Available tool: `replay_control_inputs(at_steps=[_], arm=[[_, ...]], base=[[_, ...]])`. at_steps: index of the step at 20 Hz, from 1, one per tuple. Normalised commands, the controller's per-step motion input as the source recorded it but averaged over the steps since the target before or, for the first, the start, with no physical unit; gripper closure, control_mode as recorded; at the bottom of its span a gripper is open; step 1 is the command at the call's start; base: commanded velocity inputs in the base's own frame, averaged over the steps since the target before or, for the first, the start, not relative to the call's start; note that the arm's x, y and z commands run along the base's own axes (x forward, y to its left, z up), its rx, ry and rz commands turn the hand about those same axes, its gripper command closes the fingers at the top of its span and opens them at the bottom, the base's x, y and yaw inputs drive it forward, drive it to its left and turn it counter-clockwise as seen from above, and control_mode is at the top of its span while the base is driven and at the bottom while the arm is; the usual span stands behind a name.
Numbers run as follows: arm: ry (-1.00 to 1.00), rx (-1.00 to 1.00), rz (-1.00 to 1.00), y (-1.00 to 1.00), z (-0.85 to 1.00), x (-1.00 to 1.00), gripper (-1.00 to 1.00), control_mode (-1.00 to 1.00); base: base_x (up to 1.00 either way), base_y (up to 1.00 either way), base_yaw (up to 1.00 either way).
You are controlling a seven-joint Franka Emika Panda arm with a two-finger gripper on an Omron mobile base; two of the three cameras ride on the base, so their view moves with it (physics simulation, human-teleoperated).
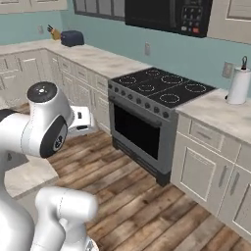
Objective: Move the donut and butter stick from the top shelf to the second highest shelf to make space. Then, place the pitcher from the counter on the cleared top shelf.
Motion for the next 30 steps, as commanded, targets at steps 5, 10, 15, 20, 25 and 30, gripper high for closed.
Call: replay_control_inputs(at_steps=[5,10,15,20,25,30], arm=[[0.00,0.00,0.00,0.00,0.00,0.00,-1.00,1.00],[0.00,0.00,0.00,0.00,0.00,0.00,-1.00,1.00],[0.00,0.00,0.00,0.00,0.00,0.00,-1.00,1.00],[0.00,0.00,0.00,0.00,0.00,0.00,-1.00,1.00],[0.00,0.00,0.00,0.00,0.00,0.00,-1.00,1.00],[0.00,0.00,0.00,0.00,0.00,0.00,-1.00,1.00]], base=[[1.00,-0.03,0.62],[1.00,-0.06,0.61],[1.00,-0.30,0.53],[1.00,-0.42,0.44],[1.00,-0.47,0.32],[1.00,-0.62,0.17]])
